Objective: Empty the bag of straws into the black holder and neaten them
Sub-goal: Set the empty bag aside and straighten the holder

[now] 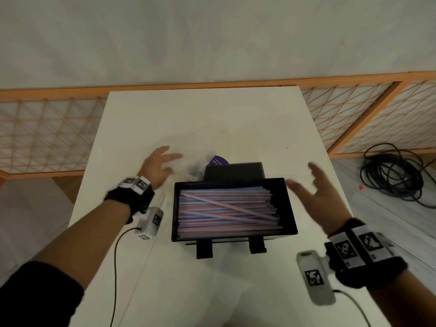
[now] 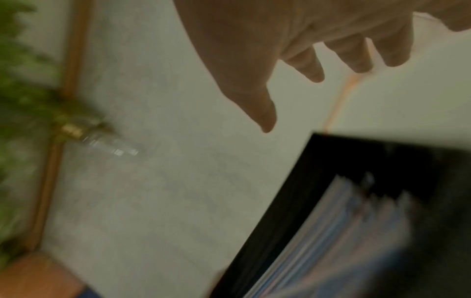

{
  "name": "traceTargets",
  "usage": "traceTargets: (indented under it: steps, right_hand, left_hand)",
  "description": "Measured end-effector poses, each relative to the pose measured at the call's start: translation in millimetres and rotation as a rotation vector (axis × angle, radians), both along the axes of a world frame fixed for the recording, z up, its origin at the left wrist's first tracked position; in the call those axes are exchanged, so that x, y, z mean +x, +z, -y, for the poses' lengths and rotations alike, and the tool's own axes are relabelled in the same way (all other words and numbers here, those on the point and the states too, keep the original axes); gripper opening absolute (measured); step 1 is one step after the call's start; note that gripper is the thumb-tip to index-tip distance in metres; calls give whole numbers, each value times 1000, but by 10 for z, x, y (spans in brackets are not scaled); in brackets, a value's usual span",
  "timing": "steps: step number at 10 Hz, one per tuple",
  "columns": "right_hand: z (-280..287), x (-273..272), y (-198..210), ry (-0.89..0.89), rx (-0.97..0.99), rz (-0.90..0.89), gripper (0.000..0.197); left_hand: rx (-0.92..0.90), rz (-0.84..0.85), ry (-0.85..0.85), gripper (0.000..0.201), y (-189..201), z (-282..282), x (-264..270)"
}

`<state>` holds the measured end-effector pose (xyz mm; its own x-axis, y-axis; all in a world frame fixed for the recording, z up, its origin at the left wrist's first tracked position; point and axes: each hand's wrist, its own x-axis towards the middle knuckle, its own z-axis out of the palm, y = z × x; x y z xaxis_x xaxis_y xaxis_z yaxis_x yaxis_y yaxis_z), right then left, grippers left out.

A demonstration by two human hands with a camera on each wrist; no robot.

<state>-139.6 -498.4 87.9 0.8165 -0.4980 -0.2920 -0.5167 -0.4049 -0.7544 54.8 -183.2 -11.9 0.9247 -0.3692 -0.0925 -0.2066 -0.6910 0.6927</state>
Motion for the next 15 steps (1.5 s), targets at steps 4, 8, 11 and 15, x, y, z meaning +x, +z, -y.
traceTargets:
  steps: [4, 8, 11, 15]
  right_hand:
    - [-844, 577, 622, 653, 275, 235, 35]
    - [-646, 434, 889, 696, 54, 522, 25]
    - [-531, 319, 700, 756, 215, 527, 94]
    - [-540, 289, 632, 819, -413, 669, 58]
  left_hand:
    - [-514, 12, -290, 29, 1685, 834, -845]
    - [-795, -299, -105, 61, 1816, 978, -1198]
    - [-727, -74, 66, 27, 1753, 1294, -1402]
    - [-1156, -581, 30, 40, 1673, 1273, -1436]
